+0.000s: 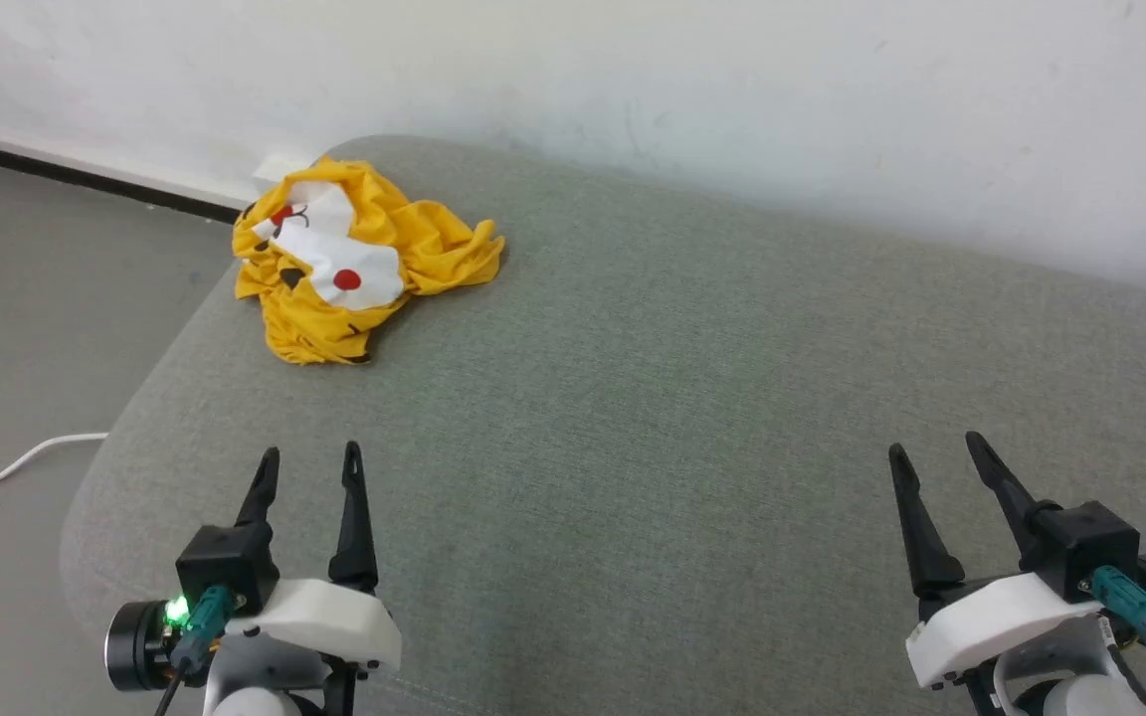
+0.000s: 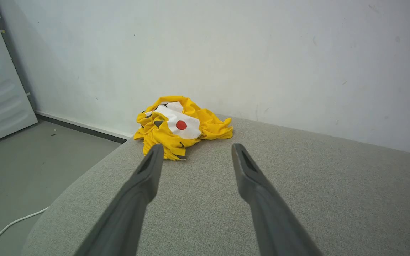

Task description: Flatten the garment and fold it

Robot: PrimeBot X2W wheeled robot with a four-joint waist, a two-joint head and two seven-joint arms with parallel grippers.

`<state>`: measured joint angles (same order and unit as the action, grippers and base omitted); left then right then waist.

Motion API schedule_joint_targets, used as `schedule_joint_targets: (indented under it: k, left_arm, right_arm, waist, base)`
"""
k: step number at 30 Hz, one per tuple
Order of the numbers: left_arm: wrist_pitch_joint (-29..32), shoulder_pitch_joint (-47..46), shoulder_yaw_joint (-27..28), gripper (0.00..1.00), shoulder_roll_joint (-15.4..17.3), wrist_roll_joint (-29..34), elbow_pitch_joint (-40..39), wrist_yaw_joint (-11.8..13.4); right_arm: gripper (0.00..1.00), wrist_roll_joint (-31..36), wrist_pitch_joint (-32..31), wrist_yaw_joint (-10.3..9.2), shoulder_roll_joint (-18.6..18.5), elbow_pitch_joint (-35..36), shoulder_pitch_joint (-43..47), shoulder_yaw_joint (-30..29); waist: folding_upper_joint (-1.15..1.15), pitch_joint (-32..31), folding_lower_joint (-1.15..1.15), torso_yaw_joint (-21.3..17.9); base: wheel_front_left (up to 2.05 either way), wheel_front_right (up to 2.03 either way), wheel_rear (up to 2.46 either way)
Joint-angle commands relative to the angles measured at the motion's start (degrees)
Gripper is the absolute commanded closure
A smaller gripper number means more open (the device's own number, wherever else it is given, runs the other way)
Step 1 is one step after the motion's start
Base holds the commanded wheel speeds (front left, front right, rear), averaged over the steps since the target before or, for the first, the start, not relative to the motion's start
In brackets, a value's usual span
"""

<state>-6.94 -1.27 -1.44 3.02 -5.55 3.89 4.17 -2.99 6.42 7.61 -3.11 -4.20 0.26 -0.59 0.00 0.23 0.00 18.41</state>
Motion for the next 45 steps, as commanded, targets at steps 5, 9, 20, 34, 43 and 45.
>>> schedule_joint_targets:
  k: [5, 9, 20, 34, 43, 45]
  left_arm:
    - [-1.1, -0.7, 0.2, 0.00, -0.1, -0.5, 0.5, 0.9]
    - [-1.6, -0.7, 0.2, 0.00, -0.1, -0.7, 0.7, 1.4]
    - [-2.9, -0.9, 0.5, 0.00, -0.1, -1.4, 1.1, 2.3]
    - [-4.6, -1.1, 0.1, 0.00, -0.1, -3.1, 2.1, 3.5]
    - [-5.6, -1.2, 0.2, 0.00, -0.1, -4.2, 2.5, 4.1]
    - [-5.8, -1.2, 0.2, 0.00, -0.1, -4.1, 2.6, 4.1]
  right_arm:
    - [0.00, -0.7, 1.1, -0.06, 0.1, -0.4, -0.7, -0.1]
    - [0.00, -0.9, 1.6, -0.07, 0.1, -0.6, -0.8, -0.1]
    - [0.00, -1.7, 3.0, -0.08, 0.2, -1.3, -0.8, -0.4]
    - [0.00, -2.4, 4.6, -0.09, 0.2, -2.0, -0.9, -0.5]
    - [0.00, -2.8, 5.5, -0.10, 0.2, -2.5, -1.0, -0.7]
    - [0.00, -2.8, 5.6, -0.10, 0.2, -2.5, -1.0, -0.7]
  waist:
    - [0.00, -0.1, 0.00, 2.0]
    - [0.00, -0.2, 0.00, 3.2]
    - [0.00, -0.3, 0.00, 6.4]
    - [0.00, 0.0, 0.00, 10.8]
    - [0.00, 0.1, 0.00, 13.3]
    - [0.00, 0.1, 0.00, 13.5]
  base:
    - [0.00, 0.00, 0.00]
    - [0.00, 0.00, 0.00]
    - [0.00, 0.00, 0.00]
    - [0.00, 0.00, 0.00]
    - [0.00, 0.00, 0.00]
    - [0.00, 0.00, 0.00]
